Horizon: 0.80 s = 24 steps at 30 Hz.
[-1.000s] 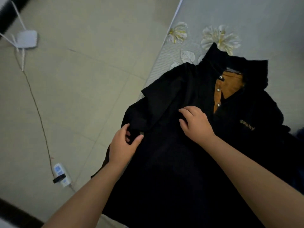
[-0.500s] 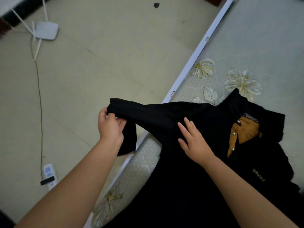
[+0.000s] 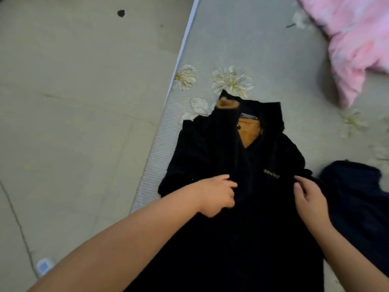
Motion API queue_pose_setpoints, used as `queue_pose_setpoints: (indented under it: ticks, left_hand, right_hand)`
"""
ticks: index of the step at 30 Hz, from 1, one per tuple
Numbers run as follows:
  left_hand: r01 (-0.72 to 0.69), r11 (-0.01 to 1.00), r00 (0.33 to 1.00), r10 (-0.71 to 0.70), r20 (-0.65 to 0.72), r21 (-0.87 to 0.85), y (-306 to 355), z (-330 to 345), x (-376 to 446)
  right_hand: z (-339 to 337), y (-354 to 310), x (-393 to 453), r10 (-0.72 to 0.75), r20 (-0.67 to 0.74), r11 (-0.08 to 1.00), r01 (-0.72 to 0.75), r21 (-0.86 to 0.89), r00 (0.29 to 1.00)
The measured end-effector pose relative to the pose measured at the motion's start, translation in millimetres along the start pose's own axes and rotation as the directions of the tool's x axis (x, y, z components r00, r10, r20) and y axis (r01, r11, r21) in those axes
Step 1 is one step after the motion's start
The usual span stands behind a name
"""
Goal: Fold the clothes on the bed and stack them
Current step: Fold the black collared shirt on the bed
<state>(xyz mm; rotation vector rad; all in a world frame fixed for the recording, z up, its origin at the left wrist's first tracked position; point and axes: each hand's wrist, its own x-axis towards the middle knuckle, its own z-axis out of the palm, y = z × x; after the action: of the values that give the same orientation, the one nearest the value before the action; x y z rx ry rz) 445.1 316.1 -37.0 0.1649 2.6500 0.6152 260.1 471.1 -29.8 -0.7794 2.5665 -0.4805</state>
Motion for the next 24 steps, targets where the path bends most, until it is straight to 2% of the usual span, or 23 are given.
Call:
queue_pose_setpoints:
  ticks: [1, 2, 3, 4, 5, 7, 8, 9, 10, 12, 14, 16, 17, 18, 19, 20, 21, 22, 24]
  left_hand:
    - [-0.034, 0.997, 0.990, 0.025, 0.140, 0.063, 8, 15, 5]
    - [-0.041, 0.996, 0.981, 0.026, 0.192, 0.075, 13, 28, 3]
    - [-0.018, 0.998, 0.987, 0.009, 0.160, 0.054, 15, 38, -3]
    - [0.014, 1.000, 0.998, -0.015, 0.057, 0.025, 14, 45, -11]
    - [0.048, 0.999, 0.993, -0.045, -0.110, 0.024, 12, 50, -19]
    - [0.169, 0.984, 0.893, -0.126, -0.433, 0.063, 5, 63, -32]
    - [0.261, 0.963, 0.849, -0.201, -0.488, 0.059, 1, 67, -37]
    - [0.349, 0.935, 0.837, -0.281, -0.470, 0.062, -3, 70, -42]
    - [0.431, 0.900, 0.828, -0.365, -0.426, 0.066, -8, 73, -46]
    - [0.553, 0.832, 0.787, -0.503, -0.357, 0.047, -17, 75, -52]
    - [0.586, 0.810, 0.763, -0.537, -0.360, 0.032, -26, 74, -57]
    - [0.572, 0.820, 0.756, -0.525, -0.391, 0.003, -32, 69, -60]
    - [0.570, 0.821, 0.734, -0.527, -0.427, -0.034, -36, 66, -62]
    - [0.572, 0.815, 0.694, -0.541, -0.475, -0.093, -39, 60, -64]
    - [0.565, 0.810, 0.641, -0.550, -0.535, -0.157, -43, 56, -68]
    - [0.562, 0.800, 0.588, -0.564, -0.580, -0.208, -46, 52, -73]
    - [0.556, 0.803, 0.566, -0.555, -0.610, -0.215, -50, 51, -79]
    - [0.550, 0.809, 0.570, -0.544, -0.616, -0.206, -52, 51, -85]
    - [0.512, 0.851, 0.649, -0.475, -0.595, -0.121, -54, 60, -97]
  right_hand:
    - [-4, 13, -5, 0.050, 0.002, 0.999, -0.050, 0.003, 0.999]
    - [-6, 24, -9, 0.090, 0.006, 0.996, -0.090, 0.008, 0.996]
    - [-5, 32, -13, 0.113, 0.005, 0.993, -0.113, 0.014, 0.994]
    - [-2, 36, -16, 0.117, -0.003, 0.993, -0.117, 0.024, 0.993]
    - [2, 37, -19, 0.103, -0.013, 0.994, -0.102, 0.044, 0.995]
    - [16, 30, -21, 0.040, -0.013, 0.993, -0.038, 0.111, 0.999]
    - [25, 23, -21, 0.010, -0.008, 0.991, -0.009, 0.130, 1.000]
    - [34, 15, -19, -0.017, -0.011, 0.994, 0.018, 0.112, 1.000]
    - [43, 8, -14, -0.041, -0.022, 0.998, 0.042, 0.048, 0.999]
    - [54, -4, 0, -0.085, 0.009, 0.974, 0.085, -0.210, 0.996]
    - [56, -9, 19, -0.087, 0.143, 0.862, 0.146, -0.485, 0.986]
    - [50, -11, 35, -0.095, 0.245, 0.773, 0.226, -0.592, 0.965]
    - [43, -13, 38, -0.147, 0.238, 0.762, 0.263, -0.592, 0.960]
    - [35, -13, 40, -0.237, 0.184, 0.769, 0.300, -0.564, 0.954]
    - [25, -12, 41, -0.365, 0.061, 0.780, 0.341, -0.524, 0.929]
    - [12, -11, 39, -0.468, -0.075, 0.790, 0.380, -0.481, 0.880]
    - [0, -7, 34, -0.545, -0.187, 0.790, 0.425, -0.442, 0.817]
    - [-10, 0, 25, -0.591, -0.246, 0.780, 0.465, -0.420, 0.768]
    - [-15, 21, -2, -0.636, -0.211, 0.740, 0.509, -0.440, 0.742]
